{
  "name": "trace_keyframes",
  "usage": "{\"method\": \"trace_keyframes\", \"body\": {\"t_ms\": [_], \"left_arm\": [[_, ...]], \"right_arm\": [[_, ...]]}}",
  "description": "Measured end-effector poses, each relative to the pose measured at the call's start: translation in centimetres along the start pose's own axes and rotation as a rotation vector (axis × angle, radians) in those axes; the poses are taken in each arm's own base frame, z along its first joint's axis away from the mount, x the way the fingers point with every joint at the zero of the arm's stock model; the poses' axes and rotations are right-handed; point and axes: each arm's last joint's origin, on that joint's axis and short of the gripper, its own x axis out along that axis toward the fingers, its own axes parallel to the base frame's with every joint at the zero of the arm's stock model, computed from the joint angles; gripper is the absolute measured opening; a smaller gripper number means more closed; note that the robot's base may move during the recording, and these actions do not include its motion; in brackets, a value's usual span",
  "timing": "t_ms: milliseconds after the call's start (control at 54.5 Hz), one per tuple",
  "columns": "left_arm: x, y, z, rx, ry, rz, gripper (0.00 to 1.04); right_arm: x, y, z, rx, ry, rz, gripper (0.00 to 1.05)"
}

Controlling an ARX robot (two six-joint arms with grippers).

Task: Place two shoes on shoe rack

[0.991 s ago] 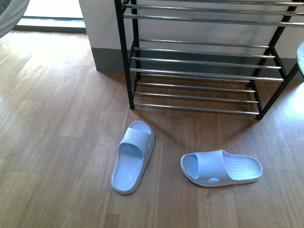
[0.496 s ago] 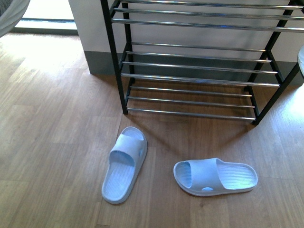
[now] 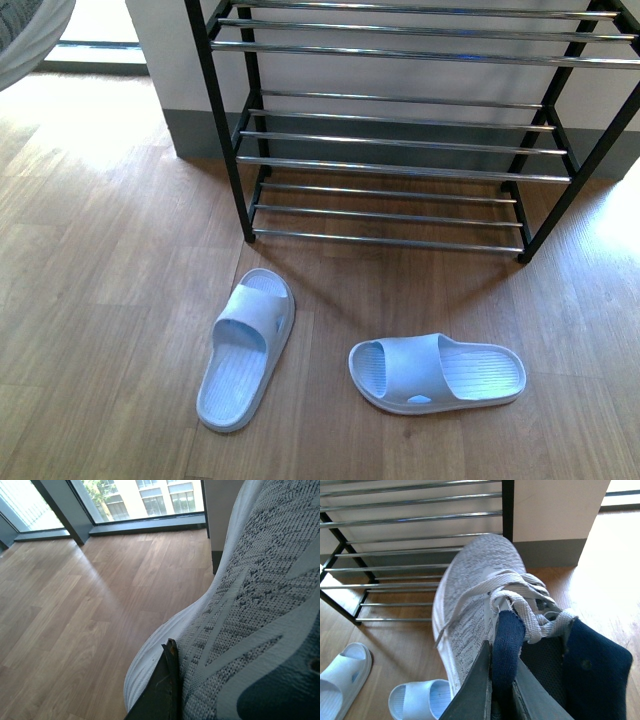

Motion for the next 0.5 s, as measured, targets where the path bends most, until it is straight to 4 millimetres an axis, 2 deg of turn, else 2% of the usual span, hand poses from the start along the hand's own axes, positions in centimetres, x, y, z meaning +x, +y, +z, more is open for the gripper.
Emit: {"method": "trace_keyframes", "body": {"t_ms": [496], "left_arm": [[0.00,-0.01,0.00,0.000,0.000,-0.002,0.02]], "right_arm": [[0.00,-0.01,0.00,0.000,0.000,-0.004,0.02]]}}
